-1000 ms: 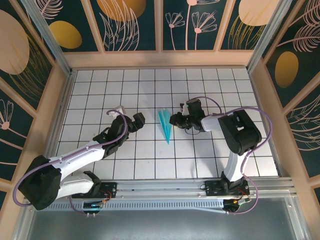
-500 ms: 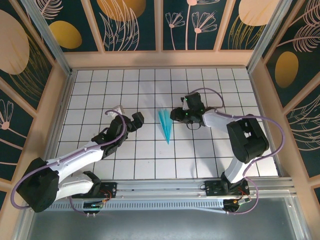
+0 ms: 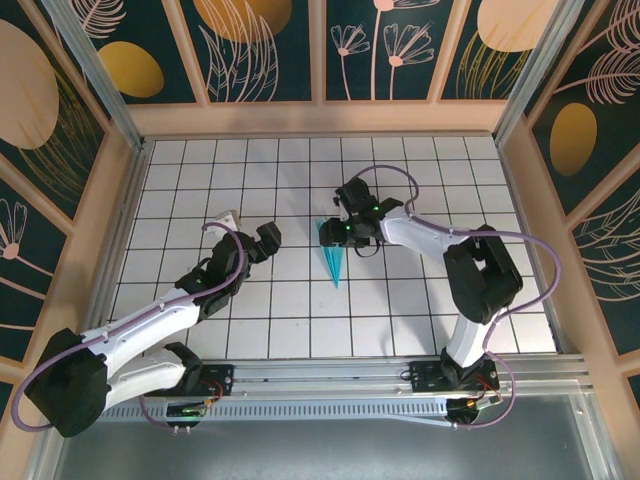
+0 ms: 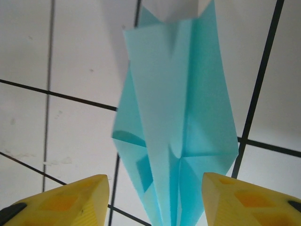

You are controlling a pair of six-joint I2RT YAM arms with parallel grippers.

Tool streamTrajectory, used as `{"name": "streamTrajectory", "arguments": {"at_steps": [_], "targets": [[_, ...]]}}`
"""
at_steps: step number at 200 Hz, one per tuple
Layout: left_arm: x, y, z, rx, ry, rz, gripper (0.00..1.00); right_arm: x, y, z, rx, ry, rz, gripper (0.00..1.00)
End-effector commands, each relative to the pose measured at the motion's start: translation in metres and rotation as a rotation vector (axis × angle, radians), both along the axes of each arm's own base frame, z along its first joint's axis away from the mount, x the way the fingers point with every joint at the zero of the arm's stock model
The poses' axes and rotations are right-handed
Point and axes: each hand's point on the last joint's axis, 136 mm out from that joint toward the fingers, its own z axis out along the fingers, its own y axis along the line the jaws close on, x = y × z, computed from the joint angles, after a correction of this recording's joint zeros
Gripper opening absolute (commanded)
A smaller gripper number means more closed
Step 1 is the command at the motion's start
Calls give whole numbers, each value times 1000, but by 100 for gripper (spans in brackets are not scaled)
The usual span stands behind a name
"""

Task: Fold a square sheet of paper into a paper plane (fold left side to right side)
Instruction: Move the paper plane to the top-center of the table.

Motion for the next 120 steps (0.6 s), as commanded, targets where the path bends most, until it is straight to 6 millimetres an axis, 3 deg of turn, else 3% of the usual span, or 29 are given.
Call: {"name": "streamTrajectory", "arguments": {"at_steps": [1,120], "targets": [[-2,8,-4,30,3,15,99,-3,-2,-9,-56,34,-15,55],[0,7,-6,34,8,14,99,-6,4,-24,-88,63,2,47]]}}
